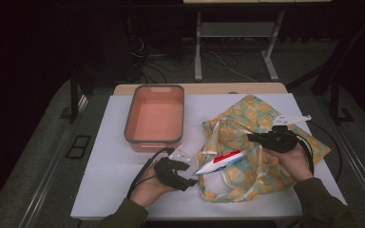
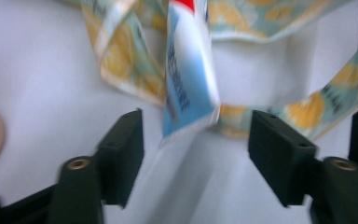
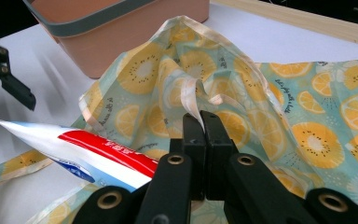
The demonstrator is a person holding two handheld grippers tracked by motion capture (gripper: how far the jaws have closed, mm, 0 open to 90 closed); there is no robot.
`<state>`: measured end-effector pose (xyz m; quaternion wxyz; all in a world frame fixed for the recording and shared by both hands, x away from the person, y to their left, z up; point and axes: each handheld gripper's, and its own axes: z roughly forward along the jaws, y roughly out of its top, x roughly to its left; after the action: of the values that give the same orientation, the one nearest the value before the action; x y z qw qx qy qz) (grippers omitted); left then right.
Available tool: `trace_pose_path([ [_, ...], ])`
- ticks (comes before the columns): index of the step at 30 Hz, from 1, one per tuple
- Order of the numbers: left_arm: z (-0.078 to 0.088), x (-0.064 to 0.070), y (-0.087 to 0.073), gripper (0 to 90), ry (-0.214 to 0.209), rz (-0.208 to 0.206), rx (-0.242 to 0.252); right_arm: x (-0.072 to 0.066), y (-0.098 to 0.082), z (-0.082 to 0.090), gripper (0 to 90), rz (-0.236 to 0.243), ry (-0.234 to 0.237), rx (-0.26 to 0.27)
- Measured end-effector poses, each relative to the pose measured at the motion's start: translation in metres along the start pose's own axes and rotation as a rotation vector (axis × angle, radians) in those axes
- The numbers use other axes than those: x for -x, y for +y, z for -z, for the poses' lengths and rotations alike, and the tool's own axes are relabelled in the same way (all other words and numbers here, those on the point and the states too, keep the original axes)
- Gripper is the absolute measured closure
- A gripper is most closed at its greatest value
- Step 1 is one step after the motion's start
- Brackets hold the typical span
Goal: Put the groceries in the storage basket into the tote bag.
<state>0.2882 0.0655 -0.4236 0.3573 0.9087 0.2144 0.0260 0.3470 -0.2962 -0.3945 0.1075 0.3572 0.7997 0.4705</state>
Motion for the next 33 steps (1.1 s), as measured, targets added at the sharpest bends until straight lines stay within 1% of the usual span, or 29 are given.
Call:
trace_pose_path([
  [2, -0.004, -0.001, 0.001, 46.0, 0.004, -0.007, -0.005, 0.0, 0.0, 0.0, 89.3, 0.0, -0.001, 0.0],
  [3, -0.006, -0.002, 0.001, 49.3, 0.015, -0.013, -0.004, 0.0, 0.0, 0.0, 89.3, -0.001, 0.0, 0.0],
  [4, -0.008, -0.003, 0.001, 53.1, 0.02, -0.02, -0.009, 0.0, 0.0, 0.0, 89.2, 0.0, -0.001, 0.0],
  [6, -0.01, -0.004, 0.001, 60.9, 0.021, -0.029, -0.002, 0.0, 0.0, 0.0, 89.3, -0.001, -0.001, 0.001],
  [9, -0.01, -0.003, 0.001, 68.6, 0.021, -0.07, 0.001, 0.0, 0.0, 0.0, 89.2, -0.001, -0.001, -0.001],
  [10, -0.01, -0.002, 0.001, 72.8, 0.021, -0.085, 0.004, 0.0, 0.0, 0.0, 89.3, -0.001, 0.0, 0.0],
  [13, -0.009, -0.001, 0.003, 82.1, 0.061, -0.116, 0.001, 0.0, 0.0, 0.0, 89.3, 0.0, -0.001, -0.001],
  [14, -0.009, -0.001, 0.004, 84.7, 0.068, -0.116, -0.003, -0.001, 0.0, -0.001, 89.3, 0.0, -0.002, -0.002],
  [18, -0.011, -0.003, 0.008, 88.4, 0.062, -0.108, 0.004, -0.002, 0.0, -0.002, 89.3, 0.004, 0.001, -0.002],
  [20, -0.012, -0.003, 0.012, 89.3, 0.042, -0.097, 0.025, -0.002, 0.0, -0.002, 89.3, 0.004, 0.001, -0.003],
  [21, -0.013, -0.002, 0.015, 89.4, 0.048, -0.099, 0.027, -0.002, 0.0, -0.002, 89.3, 0.005, -0.001, -0.005],
  [26, -0.024, 0.003, 0.036, 89.5, 0.04, -0.101, 0.052, -0.004, 0.001, -0.003, 89.3, 0.01, 0.003, 0.0],
  [27, -0.027, 0.004, 0.041, 89.5, 0.038, -0.108, 0.047, -0.005, 0.002, -0.003, 89.3, 0.011, 0.003, 0.002],
  [33, -0.054, 0.011, 0.071, 89.5, 0.029, -0.122, 0.047, -0.008, 0.005, -0.001, 89.3, 0.022, 0.013, 0.017],
])
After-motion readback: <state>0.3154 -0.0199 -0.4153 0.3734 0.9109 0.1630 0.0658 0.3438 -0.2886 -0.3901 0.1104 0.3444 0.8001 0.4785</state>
